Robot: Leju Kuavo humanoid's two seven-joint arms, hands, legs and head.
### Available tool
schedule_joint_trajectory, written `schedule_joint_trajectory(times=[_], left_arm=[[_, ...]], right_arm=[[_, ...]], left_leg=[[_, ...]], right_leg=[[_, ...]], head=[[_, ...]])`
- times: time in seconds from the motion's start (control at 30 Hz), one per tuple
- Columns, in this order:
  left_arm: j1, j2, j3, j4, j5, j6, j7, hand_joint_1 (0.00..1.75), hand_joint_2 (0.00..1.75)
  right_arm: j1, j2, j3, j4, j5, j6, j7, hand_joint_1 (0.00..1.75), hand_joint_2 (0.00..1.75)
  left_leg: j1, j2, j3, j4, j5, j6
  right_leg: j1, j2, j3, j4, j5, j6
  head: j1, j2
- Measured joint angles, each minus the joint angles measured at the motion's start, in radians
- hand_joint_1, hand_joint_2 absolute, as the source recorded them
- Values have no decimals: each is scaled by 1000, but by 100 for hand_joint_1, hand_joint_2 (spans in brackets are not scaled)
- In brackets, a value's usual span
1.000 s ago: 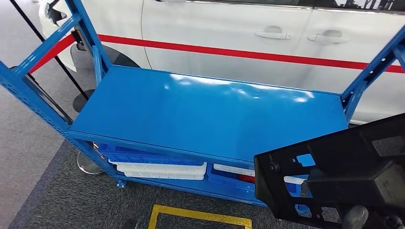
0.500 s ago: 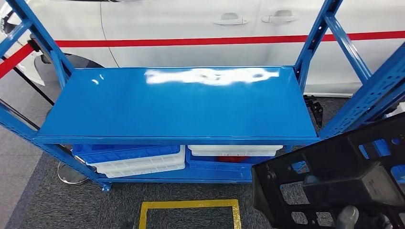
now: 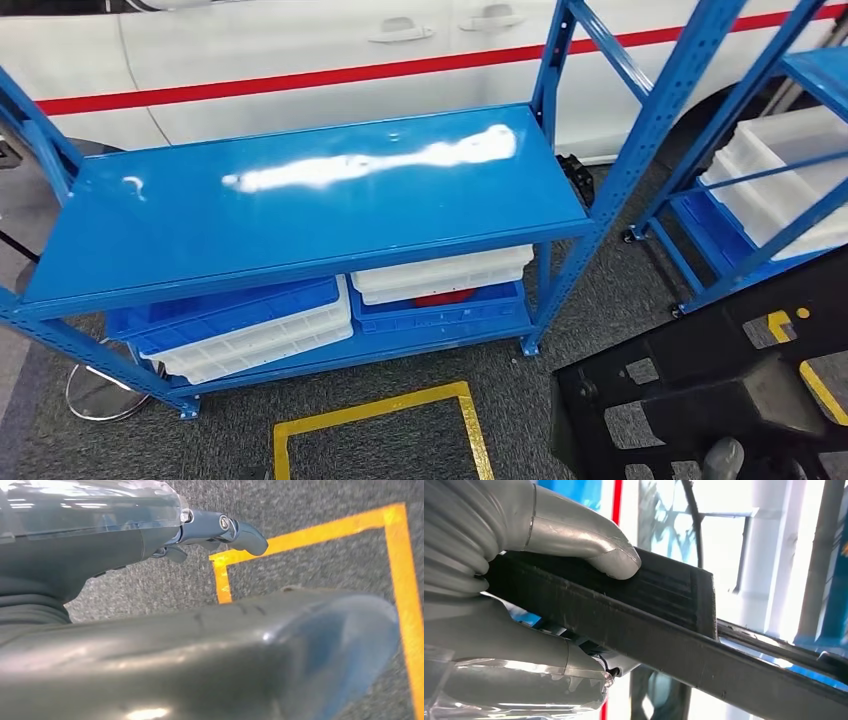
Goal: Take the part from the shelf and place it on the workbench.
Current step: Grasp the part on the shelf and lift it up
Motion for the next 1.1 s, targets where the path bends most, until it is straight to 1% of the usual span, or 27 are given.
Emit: schedule_joint_trajectory(times=[0.03,0.07,0.13,0.17,0.23,0.27,0.33,0.4,0.43,0.47,0.5,0.53,0.57,0.63,0.67,0.7,0.73,0.77,0.8,0.83,0.9,0.93,0.97,1.0,1.03,1.07,1.1], left_arm=[[-1,0,1,0,0,0,0,0,0],[-1,1,3,0,0,0,-1,0,0],[-3,1,5,-1,1,-1,-5,0,0],[-3,2,6,-1,4,-1,-7,0,0],[-3,1,12,-1,11,-2,-11,0,0],[-2,1,16,-1,14,-2,-12,0,0],[4,1,22,-1,16,-4,-14,0,0],[9,2,25,-1,15,-9,-15,0,0],[9,2,26,-1,14,-11,-15,0,0],[8,2,27,-1,13,-12,-15,0,0],[8,2,27,-1,13,-13,-15,0,0],[7,2,27,-1,13,-14,-15,0,0],[5,2,27,-1,13,-16,-15,0,0],[2,5,27,-1,12,-18,-14,0,0],[0,7,27,-1,12,-20,-14,0,0],[-1,7,27,-1,12,-21,-13,0,0],[-2,7,27,-1,12,-21,-12,0,0],[-4,7,27,-1,13,-22,-12,0,0],[-5,6,27,-1,13,-22,-11,0,0],[-5,6,27,-1,14,-22,-10,0,0],[-2,6,28,-1,15,-22,-10,0,0],[-1,6,28,-1,17,-20,-12,0,0],[-1,6,29,-1,19,-18,-15,0,0],[-1,6,30,-1,23,-14,-19,0,0],[-2,6,32,-1,26,-5,-21,0,0],[-4,6,34,-1,29,9,-21,0,0],[-6,6,37,-1,33,27,-18,0,0]], right_arm=[[4,3,-9,4,3,0,0,175,175],[8,8,-17,6,8,0,0,175,175],[17,17,-31,9,22,2,0,175,175],[24,23,-37,10,27,3,0,175,175],[43,34,-50,11,34,4,-1,175,175],[49,40,-55,12,35,5,0,175,175],[52,53,-61,16,40,4,0,175,175],[49,65,-64,21,47,-1,0,175,175],[48,70,-66,23,50,-5,0,175,175],[48,76,-68,26,52,-8,0,175,175],[48,80,-70,28,53,-10,0,175,175],[48,84,-72,30,55,-12,0,175,175],[48,87,-73,30,57,-13,0,175,175],[48,95,-75,30,61,-15,0,175,175],[48,98,-75,30,64,-16,-1,175,175],[49,101,-75,30,66,-16,-1,175,175],[50,104,-76,31,68,-16,-1,175,175],[53,106,-76,31,70,-16,-1,175,175],[56,107,-77,33,71,-15,-1,175,175],[57,109,-77,35,73,-14,-1,175,175],[56,111,-77,41,77,-11,0,175,175],[55,112,-77,44,79,-10,0,175,175],[54,113,-77,48,81,-10,0,175,175],[53,114,-77,53,83,-10,0,175,175],[51,114,-77,58,86,-10,0,175,175],[46,115,-77,63,89,-10,0,175,175],[39,115,-75,69,95,-13,0,175,175]], left_leg=[[1,13,-15,12,3,-4],[1,24,-31,26,4,-10],[-2,43,-49,49,6,-22],[-4,52,-52,54,9,-29],[1,60,-54,60,13,-44],[4,43,-59,70,-4,-52],[9,-14,-79,137,-87,-61],[8,-52,-103,254,-179,-57],[8,-57,-105,297,-195,-53],[7,-60,-95,316,-190,-48],[5,-63,-69,298,-164,-41],[3,-71,-29,248,-132,-32],[0,-91,20,177,-110,-21],[-5,-133,101,43,-102,-8],[-7,-145,120,7,-107,-5],[-9,-141,125,-8,-104,-6],[-8,-131,121,-13,-91,-5],[-7,-119,115,-21,-77,-3],[-4,-105,106,-29,-61,2],[-2,-90,95,-35,-47,5],[-6,-60,66,-33,-27,8],[-7,-45,51,-29,-20,5],[-7,-29,35,-24,-14,3],[-6,-15,19,-18,-9,0],[-5,0,3,-10,-5,-4],[-6,12,-8,0,-1,-8],[-6,23,-17,10,1,-13]], right_leg=[[-5,-13,44,-44,25,6],[-7,-37,99,-111,27,11],[0,-75,177,-229,-5,-1],[5,-82,189,-256,-21,-13],[10,-68,177,-264,-13,-42],[11,-59,167,-265,-3,-53],[14,-38,142,-266,20,-72],[21,-10,112,-265,44,-80],[26,4,96,-264,56,-82],[30,18,80,-263,68,-83],[32,32,65,-261,80,-83],[35,46,52,-260,92,-82],[35,59,40,-260,103,-80],[35,79,27,-261,125,-73],[33,89,25,-264,136,-67],[32,99,24,-270,148,-60],[30,108,22,-273,158,-54],[31,104,15,-269,154,-50],[33,89,5,-252,128,-46],[34,66,-8,-216,81,-43],[30,24,-33,-101,-22,-32],[25,15,-40,-42,-40,-26],[20,9,-39,2,-27,-21],[14,4,-26,17,6,-16],[9,-5,4,-3,41,-11],[4,-26,54,-56,55,-7],[5,-49,114,-132,43,-6]], head=[[0,0],[0,0],[-1,0],[-2,0],[-2,0],[-2,0],[-2,0],[-2,0],[-2,0],[-2,0],[-3,0],[-3,0],[-3,0],[-2,0],[-3,0],[-2,0],[-2,0],[-2,0],[-1,0],[0,0],[2,0],[2,0],[2,0],[2,0],[2,0],[2,0],[2,0]])
